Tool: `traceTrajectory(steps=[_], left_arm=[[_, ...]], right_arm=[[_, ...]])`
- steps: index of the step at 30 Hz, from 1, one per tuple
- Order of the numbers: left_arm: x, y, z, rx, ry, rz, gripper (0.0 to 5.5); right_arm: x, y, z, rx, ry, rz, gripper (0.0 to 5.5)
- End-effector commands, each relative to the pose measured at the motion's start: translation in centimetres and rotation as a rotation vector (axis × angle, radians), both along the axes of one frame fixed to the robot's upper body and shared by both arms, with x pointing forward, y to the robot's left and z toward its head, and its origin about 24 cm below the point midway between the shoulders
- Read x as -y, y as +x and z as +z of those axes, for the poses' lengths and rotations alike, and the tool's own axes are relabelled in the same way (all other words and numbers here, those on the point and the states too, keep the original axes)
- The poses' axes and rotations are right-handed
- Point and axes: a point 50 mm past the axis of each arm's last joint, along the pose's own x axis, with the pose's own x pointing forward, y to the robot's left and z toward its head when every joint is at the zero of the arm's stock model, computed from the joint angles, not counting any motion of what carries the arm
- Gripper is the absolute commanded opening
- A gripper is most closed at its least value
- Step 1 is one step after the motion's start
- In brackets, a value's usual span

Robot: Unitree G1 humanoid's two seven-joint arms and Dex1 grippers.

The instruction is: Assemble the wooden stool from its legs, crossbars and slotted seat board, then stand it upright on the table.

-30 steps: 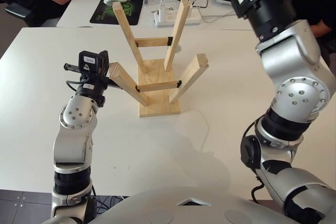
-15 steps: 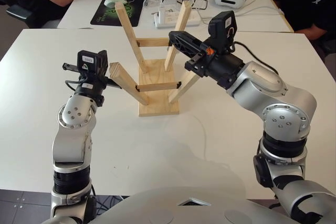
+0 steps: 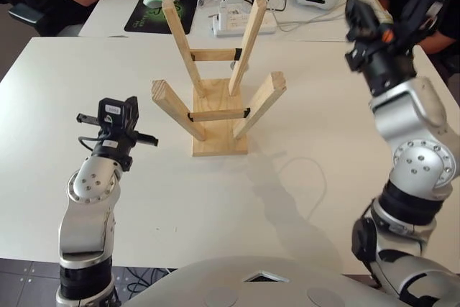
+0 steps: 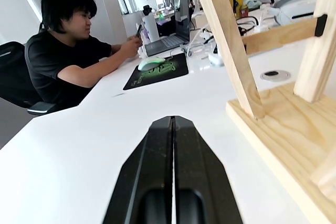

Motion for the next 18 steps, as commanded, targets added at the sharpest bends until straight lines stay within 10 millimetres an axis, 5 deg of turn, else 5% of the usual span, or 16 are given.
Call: traceTrajectory(steps=[1, 7, 12, 15, 18], left_arm=[[-1.5, -3.3, 0.3, -0.104, 0.065, -0.051, 0.0], [-0.3, -3.2, 4.3, 0.103, 0.029, -0.032, 0.0], [0.3, -3.0, 5.2, 0.145, -0.007, -0.019, 0.0], [1.2, -2.9, 5.0, 0.128, -0.03, -0.06, 0.0], [4.4, -2.6, 4.3, 0.082, -0.092, -0.238, 0.0]], right_arm=[[2.5, -3.8, -4.2, -0.242, -0.229, -0.048, 0.03], [4.0, -5.2, -2.2, -0.113, -0.199, -0.432, 0.03], [1.2, -5.8, -2.6, -0.162, -0.139, -0.347, 0.03], [-1.3, -5.3, -2.3, -0.156, -0.073, -0.192, 0.03], [-8.2, -6.6, -0.5, -0.025, -0.136, 0.381, 0.03]])
